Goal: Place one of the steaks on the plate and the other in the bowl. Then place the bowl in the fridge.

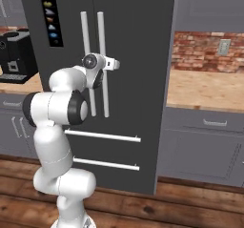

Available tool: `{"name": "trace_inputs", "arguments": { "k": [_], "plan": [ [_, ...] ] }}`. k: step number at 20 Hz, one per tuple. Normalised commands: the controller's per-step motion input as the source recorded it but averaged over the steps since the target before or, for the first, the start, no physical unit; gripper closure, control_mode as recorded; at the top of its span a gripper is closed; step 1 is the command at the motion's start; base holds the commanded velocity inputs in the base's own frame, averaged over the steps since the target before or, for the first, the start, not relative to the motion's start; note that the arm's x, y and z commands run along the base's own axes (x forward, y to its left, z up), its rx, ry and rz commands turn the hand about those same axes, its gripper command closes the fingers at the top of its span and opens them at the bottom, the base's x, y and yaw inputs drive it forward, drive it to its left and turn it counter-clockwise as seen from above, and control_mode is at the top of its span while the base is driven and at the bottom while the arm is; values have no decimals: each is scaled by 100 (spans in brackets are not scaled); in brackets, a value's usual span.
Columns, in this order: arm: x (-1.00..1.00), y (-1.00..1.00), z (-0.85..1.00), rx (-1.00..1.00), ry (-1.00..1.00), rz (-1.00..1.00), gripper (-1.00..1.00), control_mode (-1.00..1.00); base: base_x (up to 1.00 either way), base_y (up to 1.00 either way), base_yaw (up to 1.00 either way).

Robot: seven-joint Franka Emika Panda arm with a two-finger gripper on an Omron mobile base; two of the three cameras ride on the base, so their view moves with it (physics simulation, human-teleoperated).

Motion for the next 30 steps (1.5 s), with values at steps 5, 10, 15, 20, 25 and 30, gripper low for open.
{"name": "trace_inputs", "arguments": {
  "k": [5,10,15,20,25,30],
  "plan": [
    [92,7,-67,0,-1,0,-100,-100,0,0,0],
    [92,1,-50,1,14,0,100,-100,0,0,0],
    [10,-99,-10,8,25,-10,100,-100,0,0,0],
    [-22,-100,-13,13,20,-21,100,-100,0,0,0],
    [-69,-100,-6,19,11,-15,100,-100,0,0,0],
    [-95,-100,0,20,3,-2,100,-100,0,0,0]
  ]
}}
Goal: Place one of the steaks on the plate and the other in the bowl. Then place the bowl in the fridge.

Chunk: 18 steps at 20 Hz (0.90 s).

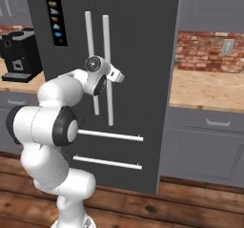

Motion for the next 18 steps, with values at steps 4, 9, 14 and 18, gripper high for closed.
{"name": "trace_inputs", "arguments": {
  "k": [4,9,14,18],
  "plan": [
    [-94,-100,0,19,9,0,100,-100,0,0,0],
    [-100,-100,0,21,14,0,100,-100,0,0,0],
    [-94,-100,0,20,14,0,100,-100,0,0,0],
    [-96,-99,13,14,3,-3,100,-100,0,0,0]
  ]
}}
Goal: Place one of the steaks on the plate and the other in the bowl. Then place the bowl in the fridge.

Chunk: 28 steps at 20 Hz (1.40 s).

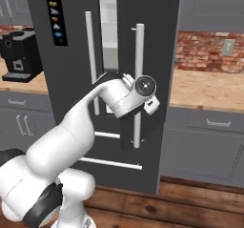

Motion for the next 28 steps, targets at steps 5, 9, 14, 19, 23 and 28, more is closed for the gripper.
{"name": "trace_inputs", "arguments": {
  "k": [5,9,14,19,23,28],
  "plan": [
    [-100,-51,51,8,-16,-9,100,-100,0,0,0],
    [-100,18,22,0,-30,-12,100,-100,0,0,0],
    [-87,100,11,-1,-40,-14,100,-100,0,0,0],
    [-20,100,1,-3,-36,-22,100,-100,0,0,0],
    [10,100,17,-31,-38,-24,100,-100,0,0,0],
    [56,100,24,-31,-23,-18,100,-100,0,0,0]
  ]
}}
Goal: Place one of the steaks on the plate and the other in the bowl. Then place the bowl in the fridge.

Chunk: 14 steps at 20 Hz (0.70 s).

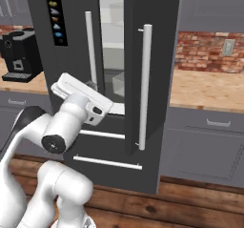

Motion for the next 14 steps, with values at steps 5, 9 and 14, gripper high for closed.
{"name": "trace_inputs", "arguments": {
  "k": [5,9,14],
  "plan": [
    [79,71,1,-23,-9,-20,100,-100,0,0,0],
    [70,-20,0,-6,0,-19,100,-100,0,0,0],
    [79,-45,0,-2,3,-16,100,-100,0,0,0]
  ]
}}
